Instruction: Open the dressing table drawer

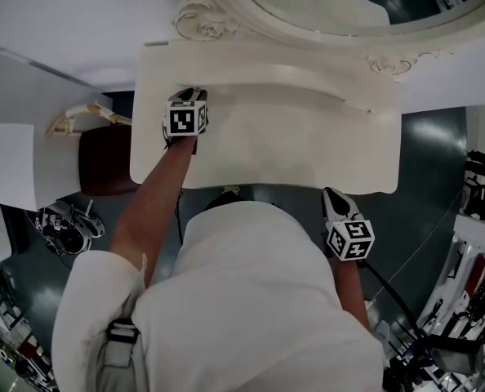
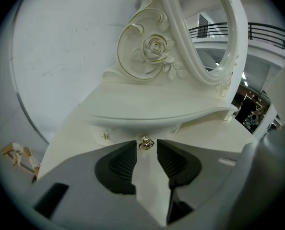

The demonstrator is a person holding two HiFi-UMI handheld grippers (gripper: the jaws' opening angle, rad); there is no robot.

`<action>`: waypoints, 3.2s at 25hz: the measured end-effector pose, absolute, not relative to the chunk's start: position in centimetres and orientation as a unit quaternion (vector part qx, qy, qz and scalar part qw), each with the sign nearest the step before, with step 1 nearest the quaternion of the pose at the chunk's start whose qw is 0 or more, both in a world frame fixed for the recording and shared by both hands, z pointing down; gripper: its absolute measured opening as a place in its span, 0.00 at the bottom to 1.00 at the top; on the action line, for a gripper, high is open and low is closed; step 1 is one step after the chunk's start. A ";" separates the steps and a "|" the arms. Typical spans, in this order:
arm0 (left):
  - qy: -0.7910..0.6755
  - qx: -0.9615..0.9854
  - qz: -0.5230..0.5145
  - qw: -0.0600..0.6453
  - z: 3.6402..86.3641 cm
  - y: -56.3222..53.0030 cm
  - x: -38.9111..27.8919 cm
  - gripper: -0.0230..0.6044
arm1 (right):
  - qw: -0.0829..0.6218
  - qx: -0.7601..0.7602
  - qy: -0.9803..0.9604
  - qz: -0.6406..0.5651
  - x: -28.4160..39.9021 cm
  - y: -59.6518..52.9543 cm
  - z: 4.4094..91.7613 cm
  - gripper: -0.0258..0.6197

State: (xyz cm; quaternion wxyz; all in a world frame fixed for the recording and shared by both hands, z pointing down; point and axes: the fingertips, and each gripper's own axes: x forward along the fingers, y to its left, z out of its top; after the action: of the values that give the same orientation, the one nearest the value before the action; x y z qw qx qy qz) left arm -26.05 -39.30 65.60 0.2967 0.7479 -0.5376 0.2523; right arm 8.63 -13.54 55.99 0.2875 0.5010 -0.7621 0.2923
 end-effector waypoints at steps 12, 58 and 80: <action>-0.536 0.745 0.257 0.301 65.8 -39.4 -25.9 0.19 | 0.289 0.506 -0.759 0.292 8.8 -13.8 55.8 0.04; -0.515 0.750 0.282 0.303 66.3 -32.8 -25.3 0.19 | 0.282 0.482 -0.780 0.283 7.6 -13.7 56.2 0.04; -0.520 0.746 0.284 0.303 66.2 -31.4 -25.8 0.20 | 0.278 0.475 -0.784 0.288 7.5 -12.8 56.8 0.04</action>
State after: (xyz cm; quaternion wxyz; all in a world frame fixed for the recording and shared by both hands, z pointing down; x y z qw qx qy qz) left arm -25.77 -31.43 66.16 0.3034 0.7459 -0.5204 0.2842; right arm 7.52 -12.85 56.76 0.2775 0.4748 -0.7838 0.2884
